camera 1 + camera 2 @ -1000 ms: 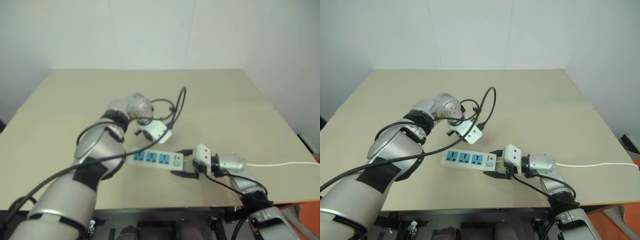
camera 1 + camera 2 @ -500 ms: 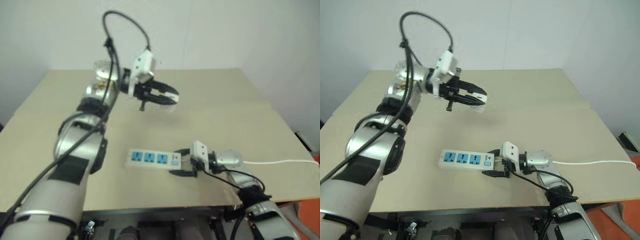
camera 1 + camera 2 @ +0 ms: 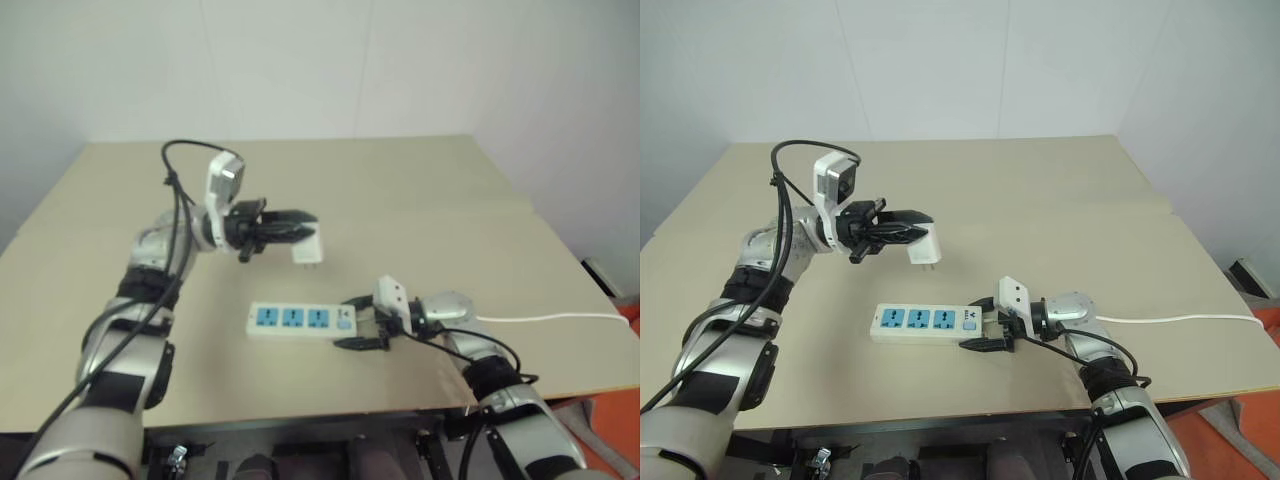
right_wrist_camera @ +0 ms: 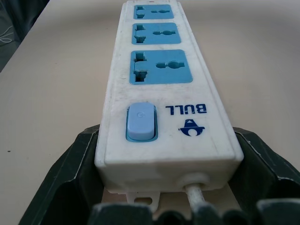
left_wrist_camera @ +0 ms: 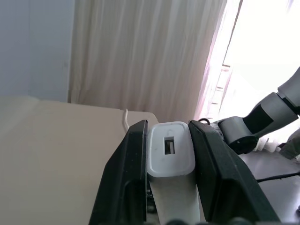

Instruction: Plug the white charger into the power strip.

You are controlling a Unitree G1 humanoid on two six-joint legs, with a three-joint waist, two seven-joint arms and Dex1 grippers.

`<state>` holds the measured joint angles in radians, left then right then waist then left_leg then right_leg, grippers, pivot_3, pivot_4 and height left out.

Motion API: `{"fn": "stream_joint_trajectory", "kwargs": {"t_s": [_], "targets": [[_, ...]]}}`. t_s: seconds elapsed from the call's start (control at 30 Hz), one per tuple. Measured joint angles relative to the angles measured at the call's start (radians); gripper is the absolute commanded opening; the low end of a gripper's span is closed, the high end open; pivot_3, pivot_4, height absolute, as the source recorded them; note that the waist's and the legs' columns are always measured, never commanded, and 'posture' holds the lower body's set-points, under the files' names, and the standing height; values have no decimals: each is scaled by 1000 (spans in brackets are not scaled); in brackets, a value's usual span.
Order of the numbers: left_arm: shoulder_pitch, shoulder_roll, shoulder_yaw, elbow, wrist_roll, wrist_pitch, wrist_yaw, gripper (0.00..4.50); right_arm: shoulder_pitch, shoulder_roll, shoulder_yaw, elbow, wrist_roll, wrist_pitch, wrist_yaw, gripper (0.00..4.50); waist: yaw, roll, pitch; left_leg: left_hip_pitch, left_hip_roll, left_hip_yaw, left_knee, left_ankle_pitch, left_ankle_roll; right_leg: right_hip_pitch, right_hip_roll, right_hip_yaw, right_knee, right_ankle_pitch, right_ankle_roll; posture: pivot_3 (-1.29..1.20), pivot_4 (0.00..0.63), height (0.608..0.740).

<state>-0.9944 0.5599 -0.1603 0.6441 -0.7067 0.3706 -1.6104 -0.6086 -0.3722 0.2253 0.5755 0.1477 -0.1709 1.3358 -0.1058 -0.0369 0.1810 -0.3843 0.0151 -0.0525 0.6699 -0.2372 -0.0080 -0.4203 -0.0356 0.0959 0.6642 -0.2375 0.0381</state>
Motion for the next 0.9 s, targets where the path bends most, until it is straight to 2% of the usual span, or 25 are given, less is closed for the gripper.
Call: {"fn": "stream_joint_trajectory", "kwargs": {"t_s": [0.17, 0.33, 0.73, 0.9], "targets": [[105, 21, -38, -81, 59, -59, 0, 1046, -2, 14, -1, 23, -5, -23, -9, 3429, -1, 0, -2, 2, 0, 0, 0, 0, 0, 1, 0, 0, 0, 0, -1, 0, 150, 740], [146, 13, -64, -122, 117, -112, 0, 1046, 5, 26, -1, 24, -7, -31, -21, 3429, -4, -1, -5, 3, 0, 0, -1, 0, 0, 3, 0, 0, 0, 0, -1, 0, 150, 740], [211, -100, -41, -70, 235, -255, 11, 1046, 32, 29, -3, -8, -7, -32, -39, 3429, -11, -1, -6, 3, 1, 0, -2, 0, 0, 2, 1, 0, -1, 0, -1, 0, 150, 740], [215, -114, -28, -41, 244, -284, 4, 1046, 50, 30, -3, -38, -7, -18, -41, 3429, -10, -1, -6, 3, 0, 0, -2, 0, 0, 2, 1, 0, -1, 0, -1, 0, 150, 740]]}}
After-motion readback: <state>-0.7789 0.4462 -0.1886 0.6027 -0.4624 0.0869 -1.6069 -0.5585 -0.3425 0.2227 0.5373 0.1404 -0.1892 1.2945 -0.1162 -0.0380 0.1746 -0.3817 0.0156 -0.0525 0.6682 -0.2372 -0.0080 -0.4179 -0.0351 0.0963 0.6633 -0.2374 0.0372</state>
